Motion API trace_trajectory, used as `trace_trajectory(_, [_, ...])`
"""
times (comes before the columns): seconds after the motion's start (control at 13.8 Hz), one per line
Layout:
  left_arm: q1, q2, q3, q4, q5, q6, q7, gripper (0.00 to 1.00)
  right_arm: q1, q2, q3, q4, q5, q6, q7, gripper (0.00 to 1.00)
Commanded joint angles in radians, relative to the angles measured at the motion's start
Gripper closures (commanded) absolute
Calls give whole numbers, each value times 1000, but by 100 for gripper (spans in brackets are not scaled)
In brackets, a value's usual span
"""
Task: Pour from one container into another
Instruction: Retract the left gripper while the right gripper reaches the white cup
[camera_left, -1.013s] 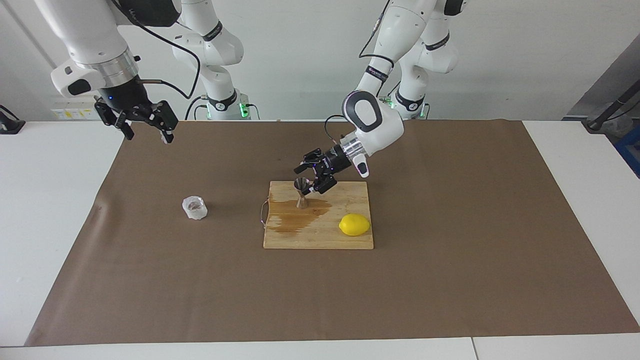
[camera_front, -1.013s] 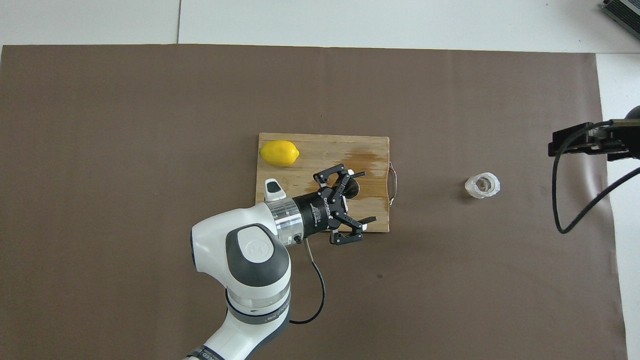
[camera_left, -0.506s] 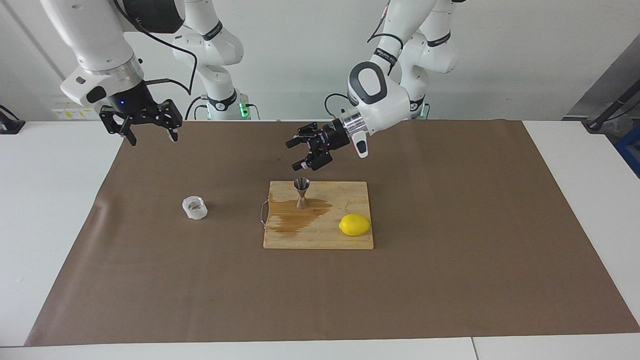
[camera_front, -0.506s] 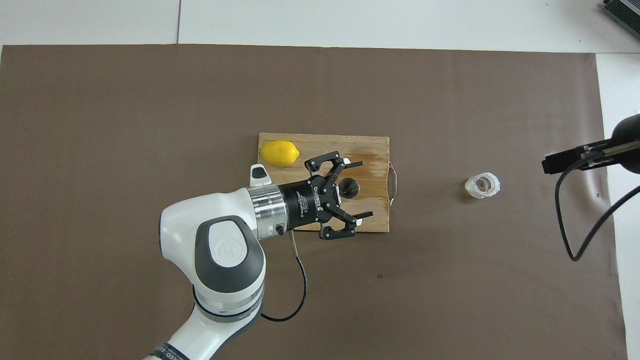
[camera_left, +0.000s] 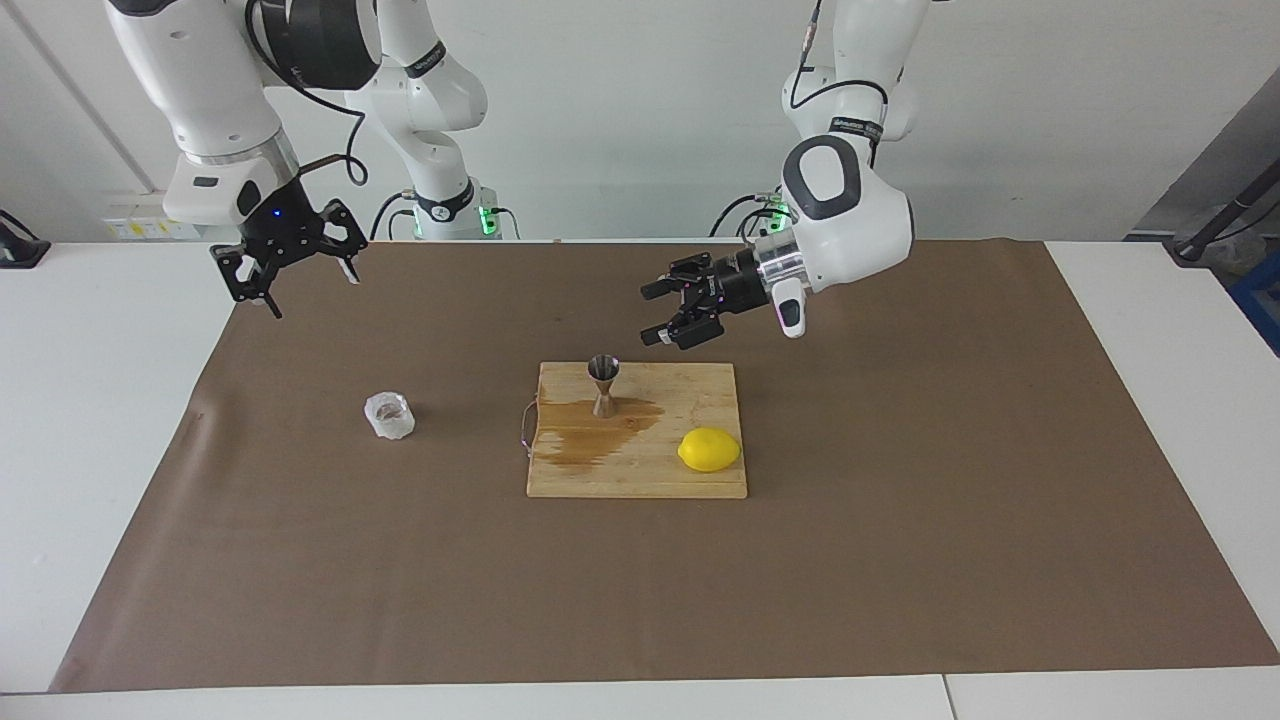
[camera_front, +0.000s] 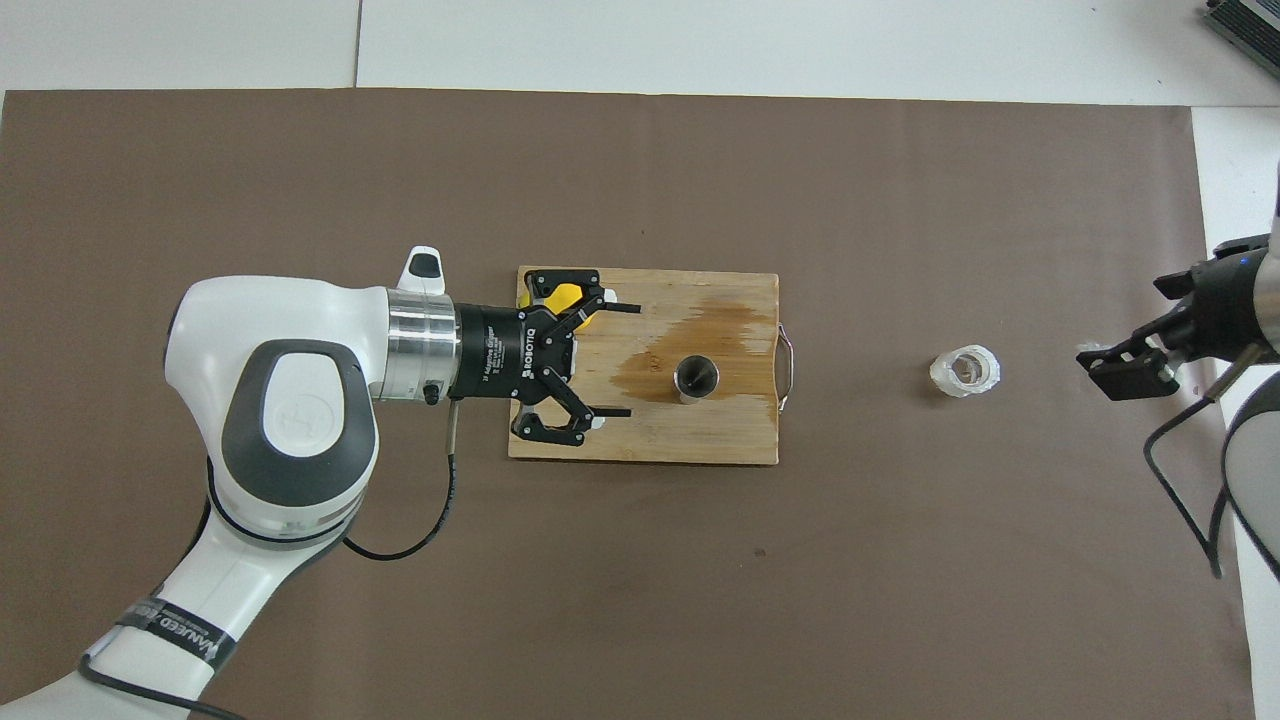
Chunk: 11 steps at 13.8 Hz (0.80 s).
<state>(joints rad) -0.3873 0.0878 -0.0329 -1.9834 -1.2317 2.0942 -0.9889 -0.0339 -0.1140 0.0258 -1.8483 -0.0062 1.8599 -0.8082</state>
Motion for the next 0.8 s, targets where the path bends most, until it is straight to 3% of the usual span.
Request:
trace_trajectory(0.0, [74, -5, -7, 52, 164, -109, -20, 0, -14, -70, 5, -127, 25, 96, -191, 0])
trace_trajectory(0.22, [126, -2, -7, 92, 309, -177, -10, 0, -14, -69, 6, -182, 35, 110, -329, 0])
trace_trajectory(0.36, [145, -2, -7, 123, 413, -195, 41, 0, -46, -55, 0, -232, 150, 165, -518, 0])
trace_trajectory(0.72, [142, -17, -8, 182, 730, -195, 226, 0, -106, 57, 2, -243, 288, 249, -918, 0])
